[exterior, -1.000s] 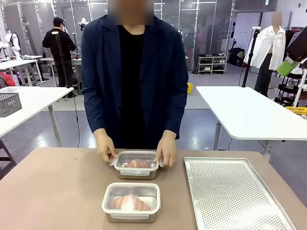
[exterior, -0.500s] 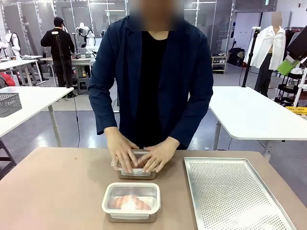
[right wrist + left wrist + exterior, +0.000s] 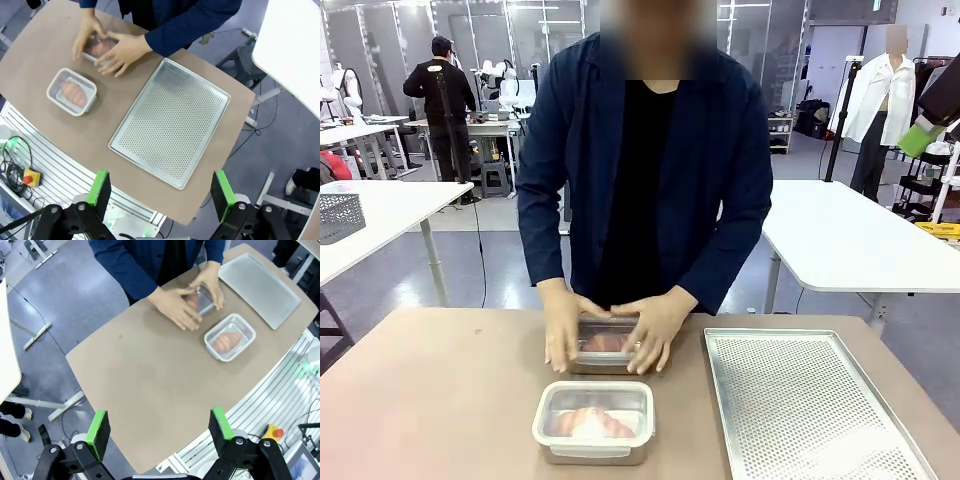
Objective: Place the bread into the airtight container.
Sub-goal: Pick up a Butter Roll and place it into an empty Airtight Container.
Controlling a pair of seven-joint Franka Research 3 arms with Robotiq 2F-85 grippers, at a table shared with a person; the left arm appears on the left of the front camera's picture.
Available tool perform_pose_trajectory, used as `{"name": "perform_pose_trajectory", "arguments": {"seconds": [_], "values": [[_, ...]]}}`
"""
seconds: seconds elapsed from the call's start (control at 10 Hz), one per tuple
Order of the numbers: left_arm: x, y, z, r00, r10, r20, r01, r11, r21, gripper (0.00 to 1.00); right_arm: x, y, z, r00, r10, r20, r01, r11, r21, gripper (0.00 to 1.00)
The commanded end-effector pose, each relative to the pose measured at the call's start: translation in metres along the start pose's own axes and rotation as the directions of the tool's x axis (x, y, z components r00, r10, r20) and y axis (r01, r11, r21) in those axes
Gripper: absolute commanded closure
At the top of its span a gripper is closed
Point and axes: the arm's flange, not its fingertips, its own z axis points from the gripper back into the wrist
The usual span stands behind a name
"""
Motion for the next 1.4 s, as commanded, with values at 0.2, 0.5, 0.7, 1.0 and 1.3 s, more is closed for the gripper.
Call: {"name": "perform_pose_trajectory", "arguments": {"seconds": [0.2, 0.5, 0.7, 1.0, 1.3], "values": [[0.0007, -0.0002, 0.0014, 1.0, -0.005, 0.003, 0.005, 1.0, -0.006, 0.0, 0.0009, -0.0031, 0.0012, 1.0, 0.012, 0.002, -0.012, 1.0, -0.006, 0.0], [0.0007, -0.0002, 0.0014, 1.0, -0.005, 0.003, 0.005, 1.0, -0.006, 0.0, 0.0009, -0.0031, 0.0012, 1.0, 0.012, 0.002, -0.012, 1.0, -0.006, 0.0], [0.0007, -0.0002, 0.0014, 1.0, -0.005, 0.003, 0.005, 1.0, -0.006, 0.0, 0.0009, -0.0031, 0.0012, 1.0, 0.012, 0.002, -0.012, 1.0, -0.006, 0.0], [0.0007, -0.0002, 0.0014, 1.0, -0.005, 0.003, 0.005, 1.0, -0.006, 0.0, 0.0009, -0.0031, 0.0012, 1.0, 0.012, 0.002, -0.012, 1.0, -0.006, 0.0], [0.0007, -0.0002, 0.0014, 1.0, -0.005, 0.003, 0.005, 1.0, -0.006, 0.0, 0.0009, -0.0031, 0.0012, 1.0, 0.012, 0.002, -0.012, 1.0, -0.006, 0.0]]}}
